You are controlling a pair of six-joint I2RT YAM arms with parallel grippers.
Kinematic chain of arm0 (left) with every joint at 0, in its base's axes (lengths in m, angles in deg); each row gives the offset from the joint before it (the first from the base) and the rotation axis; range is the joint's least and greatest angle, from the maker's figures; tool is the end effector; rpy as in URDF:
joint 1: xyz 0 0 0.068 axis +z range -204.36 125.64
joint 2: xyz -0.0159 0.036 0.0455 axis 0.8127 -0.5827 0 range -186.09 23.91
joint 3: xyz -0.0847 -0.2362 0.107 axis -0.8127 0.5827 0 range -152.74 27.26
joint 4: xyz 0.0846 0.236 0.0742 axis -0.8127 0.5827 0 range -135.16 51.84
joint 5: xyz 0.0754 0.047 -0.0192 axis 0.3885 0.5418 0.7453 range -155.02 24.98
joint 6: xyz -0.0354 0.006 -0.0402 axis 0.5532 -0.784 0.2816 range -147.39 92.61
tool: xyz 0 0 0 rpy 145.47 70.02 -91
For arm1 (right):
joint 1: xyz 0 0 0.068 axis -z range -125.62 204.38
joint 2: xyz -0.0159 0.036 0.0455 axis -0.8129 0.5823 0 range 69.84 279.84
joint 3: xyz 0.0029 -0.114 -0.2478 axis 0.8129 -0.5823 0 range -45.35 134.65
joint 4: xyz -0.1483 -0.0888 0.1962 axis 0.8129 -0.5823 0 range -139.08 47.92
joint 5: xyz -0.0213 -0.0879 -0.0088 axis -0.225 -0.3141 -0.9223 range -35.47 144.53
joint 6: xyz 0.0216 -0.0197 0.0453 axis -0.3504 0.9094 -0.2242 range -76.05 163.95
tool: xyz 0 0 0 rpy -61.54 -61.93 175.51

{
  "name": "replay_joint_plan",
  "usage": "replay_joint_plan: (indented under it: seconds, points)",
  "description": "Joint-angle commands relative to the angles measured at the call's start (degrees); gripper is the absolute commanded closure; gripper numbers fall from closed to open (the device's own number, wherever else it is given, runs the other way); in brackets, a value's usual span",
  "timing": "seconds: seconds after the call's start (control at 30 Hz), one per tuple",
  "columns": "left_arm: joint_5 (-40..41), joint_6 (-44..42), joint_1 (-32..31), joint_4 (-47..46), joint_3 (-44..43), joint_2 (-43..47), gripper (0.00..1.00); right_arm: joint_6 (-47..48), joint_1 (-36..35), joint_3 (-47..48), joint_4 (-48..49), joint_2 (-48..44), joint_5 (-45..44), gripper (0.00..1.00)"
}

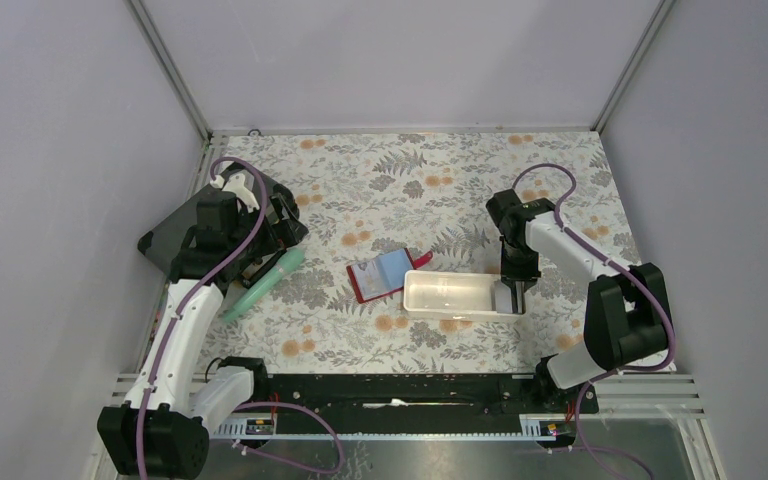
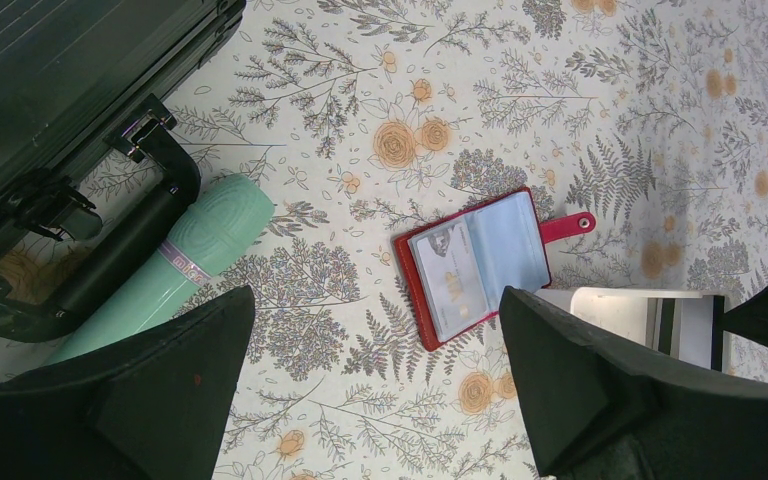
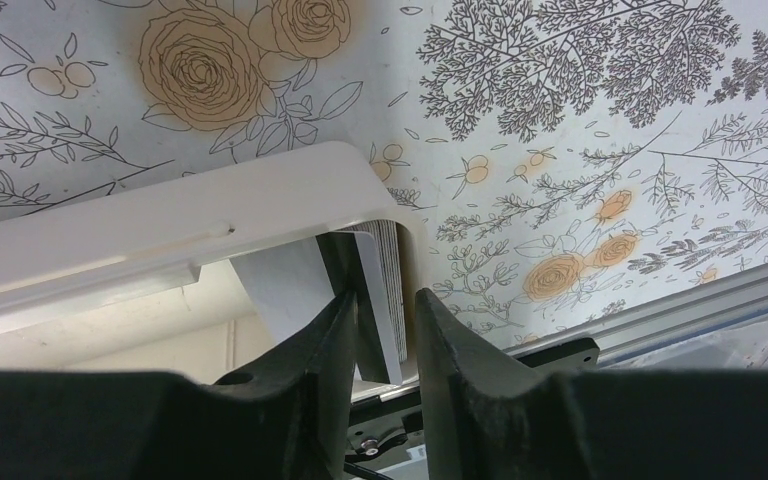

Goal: Put the credit cards into the card holder
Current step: Pick up the credit card from the storage box.

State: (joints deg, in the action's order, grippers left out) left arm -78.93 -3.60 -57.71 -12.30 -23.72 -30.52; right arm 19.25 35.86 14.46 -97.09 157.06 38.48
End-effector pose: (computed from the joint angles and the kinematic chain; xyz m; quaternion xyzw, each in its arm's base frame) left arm 0.2013 -0.0204 0.3090 -0.1033 0.8813 -0.2102 0.4104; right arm 0.2560 0.0755 0.2104 0.0625 0.9861 -0.1054 0.1122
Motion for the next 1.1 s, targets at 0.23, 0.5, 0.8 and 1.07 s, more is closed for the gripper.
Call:
replay_joint_plan:
  seconds: [0.23,0.5,0.8,1.07]
  points:
    - [-0.7,-0.1,0.3,-2.7,0.1,1.0,0.01,-0.5,-0.7,0.1,0.1,0.8,0.1,0.66]
    - [-0.7,-0.2,0.3,-2.7,0.1,1.0,0.01,-0.1,-0.8,-0.5,0.9,1.5,1.2,0.68]
    - [-0.7,-0.3,0.3,-2.6,0.1,1.1,0.01,0.0,-0.7,-0.6,1.3,2.3,1.4,0.70]
    - [-0.6,-0.2,0.3,-2.6,0.0,1.0,0.01,0.2,-0.7,-0.3,0.6,1.1,1.6,0.82]
